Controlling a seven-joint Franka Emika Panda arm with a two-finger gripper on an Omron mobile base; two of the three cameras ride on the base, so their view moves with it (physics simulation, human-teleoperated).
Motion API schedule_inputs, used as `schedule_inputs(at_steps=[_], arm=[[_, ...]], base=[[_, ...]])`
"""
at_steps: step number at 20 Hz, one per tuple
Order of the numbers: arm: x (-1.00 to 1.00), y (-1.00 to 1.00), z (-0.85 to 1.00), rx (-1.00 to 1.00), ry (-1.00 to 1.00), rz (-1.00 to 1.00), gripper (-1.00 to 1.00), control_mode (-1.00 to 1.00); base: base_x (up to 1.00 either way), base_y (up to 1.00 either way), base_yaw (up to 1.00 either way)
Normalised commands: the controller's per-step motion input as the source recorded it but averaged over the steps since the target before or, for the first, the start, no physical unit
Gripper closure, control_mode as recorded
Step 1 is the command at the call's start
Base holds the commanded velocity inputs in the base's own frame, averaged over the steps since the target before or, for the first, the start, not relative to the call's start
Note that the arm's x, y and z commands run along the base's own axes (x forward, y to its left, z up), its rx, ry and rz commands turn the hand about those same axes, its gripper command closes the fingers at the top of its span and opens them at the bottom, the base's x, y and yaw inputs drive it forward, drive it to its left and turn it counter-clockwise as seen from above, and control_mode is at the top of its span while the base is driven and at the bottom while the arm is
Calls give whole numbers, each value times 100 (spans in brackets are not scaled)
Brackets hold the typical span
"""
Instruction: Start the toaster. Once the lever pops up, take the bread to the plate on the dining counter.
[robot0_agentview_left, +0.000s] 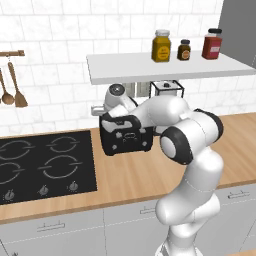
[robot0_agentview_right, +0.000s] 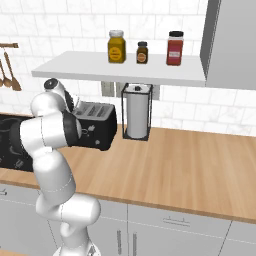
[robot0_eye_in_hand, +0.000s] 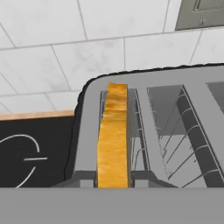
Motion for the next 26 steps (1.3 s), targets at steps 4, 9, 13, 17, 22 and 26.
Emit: schedule_inputs(at_steps=[4, 9, 13, 17, 22, 26], arm=[[-19, 0, 28, 0, -5, 0, 100, -100], [-22, 0, 20, 0, -2, 0, 100, -100], [-28, 3, 38, 0, -10, 0, 100, -100], [-31, 12, 47, -1, -16, 0, 100, -100], [-34, 19, 36, -2, -8, 0, 100, -100], [-41, 14, 56, -1, -2, 0, 100, -100]], base=[[0, 0, 0], [0, 0, 0], [0, 0, 0], [0, 0, 0], [0, 0, 0], [0, 0, 0]])
